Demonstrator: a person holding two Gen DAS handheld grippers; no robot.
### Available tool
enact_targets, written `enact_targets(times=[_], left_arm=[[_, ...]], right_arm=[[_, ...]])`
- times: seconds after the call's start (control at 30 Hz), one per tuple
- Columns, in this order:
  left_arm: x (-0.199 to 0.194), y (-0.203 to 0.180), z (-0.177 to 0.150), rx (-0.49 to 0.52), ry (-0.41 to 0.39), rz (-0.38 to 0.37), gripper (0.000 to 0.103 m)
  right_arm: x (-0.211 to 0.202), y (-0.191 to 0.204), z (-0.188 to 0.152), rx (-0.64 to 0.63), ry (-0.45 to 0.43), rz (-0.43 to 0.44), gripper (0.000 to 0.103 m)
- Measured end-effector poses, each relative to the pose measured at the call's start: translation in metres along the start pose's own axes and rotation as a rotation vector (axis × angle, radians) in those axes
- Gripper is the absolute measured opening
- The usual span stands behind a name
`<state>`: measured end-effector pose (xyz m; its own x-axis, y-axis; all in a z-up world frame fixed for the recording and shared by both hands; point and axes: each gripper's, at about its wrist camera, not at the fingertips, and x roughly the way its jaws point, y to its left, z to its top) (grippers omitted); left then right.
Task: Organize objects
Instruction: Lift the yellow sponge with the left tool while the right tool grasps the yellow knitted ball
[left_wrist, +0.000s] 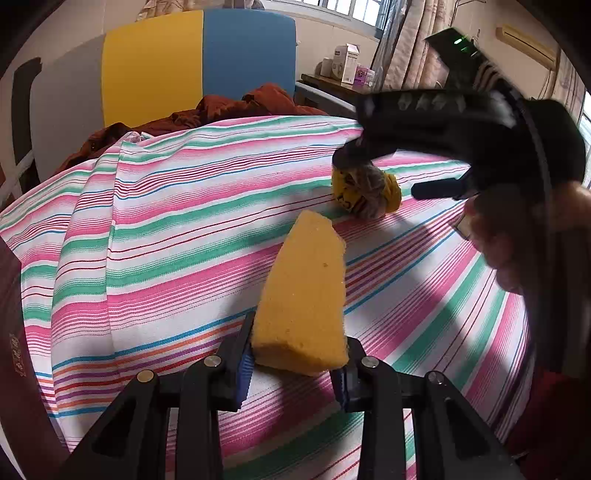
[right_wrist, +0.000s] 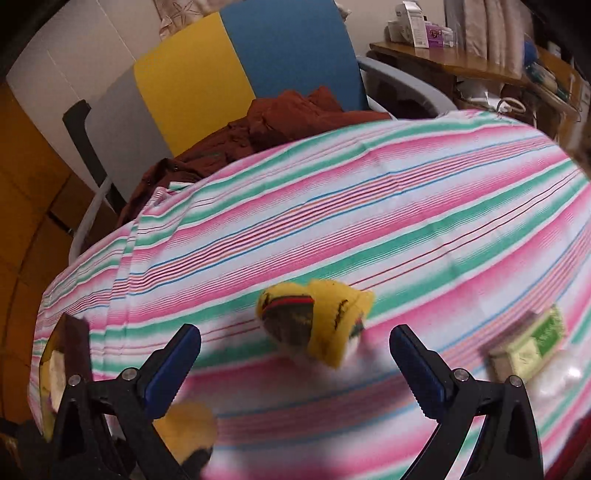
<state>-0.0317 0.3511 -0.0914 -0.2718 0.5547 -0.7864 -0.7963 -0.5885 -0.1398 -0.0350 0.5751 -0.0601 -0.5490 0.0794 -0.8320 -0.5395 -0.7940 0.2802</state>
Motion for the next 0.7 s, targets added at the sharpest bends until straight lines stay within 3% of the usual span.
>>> enact_targets(times=[0.3, 0.47, 0.57, 0.7], left_arm=[[-0.002, -0.003, 0.000, 0.001, -0.004, 0.018, 0.034], [-0.009, -0.005, -0.003, 0.003, 0.008, 0.020, 0.034], [-0.018, -0.006, -0.006, 0.007, 0.004, 0.011, 0.034], [-0.042, -0.009, -0.007, 0.015, -0.030, 0.000, 0.034]], right_arm=[[0.018, 0.002, 0.001, -0.086, 0.014, -0.066, 0.098], [0.026, 0.007, 0.000, -0.136, 0.044, -0.069, 0.062], [0.022, 0.010, -0.002, -0.158, 0.032, -0.066, 0.054], [0.018, 0.015, -0.003, -0.177, 0.023, -0.053, 0.053]])
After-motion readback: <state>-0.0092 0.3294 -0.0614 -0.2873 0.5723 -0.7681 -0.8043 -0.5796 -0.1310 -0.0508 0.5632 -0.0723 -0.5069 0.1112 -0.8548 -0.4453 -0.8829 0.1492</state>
